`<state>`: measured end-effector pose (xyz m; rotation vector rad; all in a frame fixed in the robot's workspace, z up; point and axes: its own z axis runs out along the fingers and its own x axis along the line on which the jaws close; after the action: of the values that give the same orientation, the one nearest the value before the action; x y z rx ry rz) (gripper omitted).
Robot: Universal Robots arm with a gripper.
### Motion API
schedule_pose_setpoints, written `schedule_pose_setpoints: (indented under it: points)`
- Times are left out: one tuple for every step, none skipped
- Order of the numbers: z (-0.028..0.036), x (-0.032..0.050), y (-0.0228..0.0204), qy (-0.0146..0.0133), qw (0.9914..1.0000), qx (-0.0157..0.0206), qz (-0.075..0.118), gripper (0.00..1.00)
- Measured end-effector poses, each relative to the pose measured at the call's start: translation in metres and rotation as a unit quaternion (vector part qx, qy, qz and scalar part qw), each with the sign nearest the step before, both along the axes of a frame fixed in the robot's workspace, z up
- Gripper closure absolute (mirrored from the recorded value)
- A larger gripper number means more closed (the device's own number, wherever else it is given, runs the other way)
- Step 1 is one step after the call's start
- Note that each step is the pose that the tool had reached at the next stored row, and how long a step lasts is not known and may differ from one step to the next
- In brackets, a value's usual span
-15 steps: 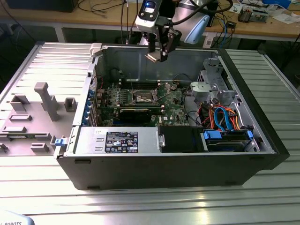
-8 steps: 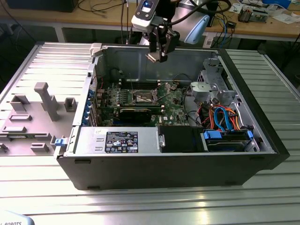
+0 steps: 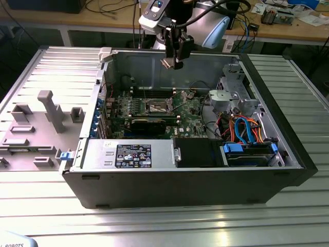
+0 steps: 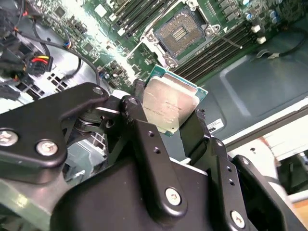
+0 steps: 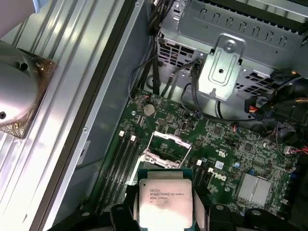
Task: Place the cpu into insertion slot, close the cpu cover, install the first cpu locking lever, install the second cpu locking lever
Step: 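Place the cpu into insertion slot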
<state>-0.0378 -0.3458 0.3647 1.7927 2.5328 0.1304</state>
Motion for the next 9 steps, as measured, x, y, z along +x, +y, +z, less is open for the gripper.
schedule_pose_setpoints:
  points:
    - [0.0, 0.0, 0.0, 0.0, 0.99998, 0.0, -0.006, 0.46]
    - [0.0, 0.0, 0.0, 0.0, 0.99994, 0.0, -0.011, 0.46]
    - [0.0, 0.0, 0.0, 0.0, 0.9999, 0.0, -0.014, 0.46]
    - [0.0, 0.0, 0.0, 0.0, 0.99988, 0.0, -0.016, 0.46]
    - [0.0, 0.0, 0.0, 0.0, 0.99988, 0.0, -0.016, 0.46]
    - [0.0, 0.0, 0.0, 0.0, 0.99988, 0.0, -0.016, 0.46]
    - [0.0, 0.0, 0.0, 0.0, 0.99988, 0.0, -0.016, 0.46]
    - [0.0, 0.0, 0.0, 0.0, 0.99988, 0.0, -0.016, 0.46]
    - [0.0, 0.0, 0.0, 0.0, 0.99988, 0.0, -0.016, 0.46]
